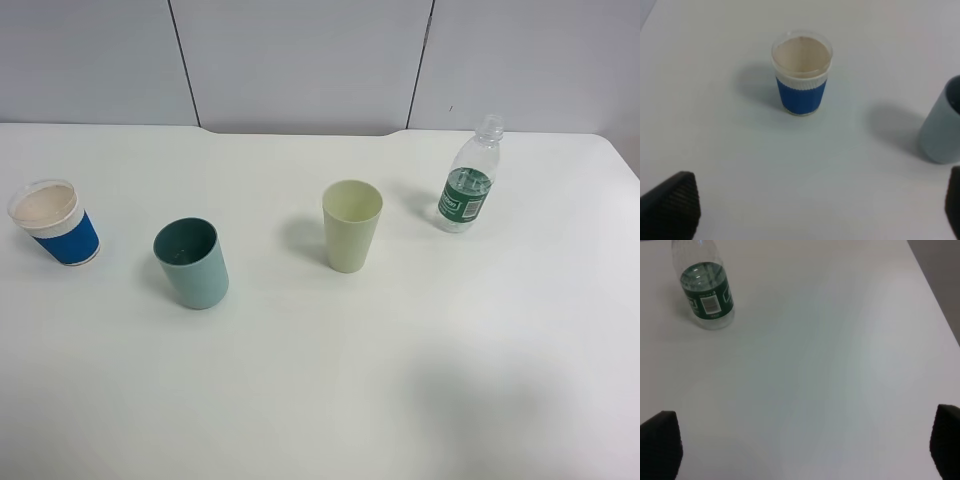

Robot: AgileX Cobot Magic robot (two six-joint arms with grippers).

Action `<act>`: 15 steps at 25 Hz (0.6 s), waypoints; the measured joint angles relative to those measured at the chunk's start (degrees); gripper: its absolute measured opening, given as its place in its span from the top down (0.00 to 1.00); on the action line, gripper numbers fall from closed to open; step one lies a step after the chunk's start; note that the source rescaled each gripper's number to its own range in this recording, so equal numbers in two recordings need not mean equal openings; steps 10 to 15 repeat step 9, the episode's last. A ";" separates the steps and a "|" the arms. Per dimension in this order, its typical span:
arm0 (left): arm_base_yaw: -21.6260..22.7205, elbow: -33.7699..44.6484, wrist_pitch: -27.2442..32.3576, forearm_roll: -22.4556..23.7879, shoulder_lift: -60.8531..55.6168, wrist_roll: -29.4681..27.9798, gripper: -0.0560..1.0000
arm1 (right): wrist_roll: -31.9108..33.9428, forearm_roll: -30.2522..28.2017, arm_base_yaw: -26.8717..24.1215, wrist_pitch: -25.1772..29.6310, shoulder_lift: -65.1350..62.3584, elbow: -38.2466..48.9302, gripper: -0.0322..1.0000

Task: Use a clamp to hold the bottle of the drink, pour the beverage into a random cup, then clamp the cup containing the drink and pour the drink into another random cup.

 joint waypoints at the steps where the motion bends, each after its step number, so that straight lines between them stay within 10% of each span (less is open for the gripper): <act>1: 0.00 0.00 0.00 0.00 0.00 0.00 0.00 | 0.00 0.00 0.00 0.00 0.00 0.00 0.00; 15: 0.00 0.00 0.00 0.00 0.00 0.00 0.00 | 0.00 0.00 0.00 0.00 0.00 0.00 0.00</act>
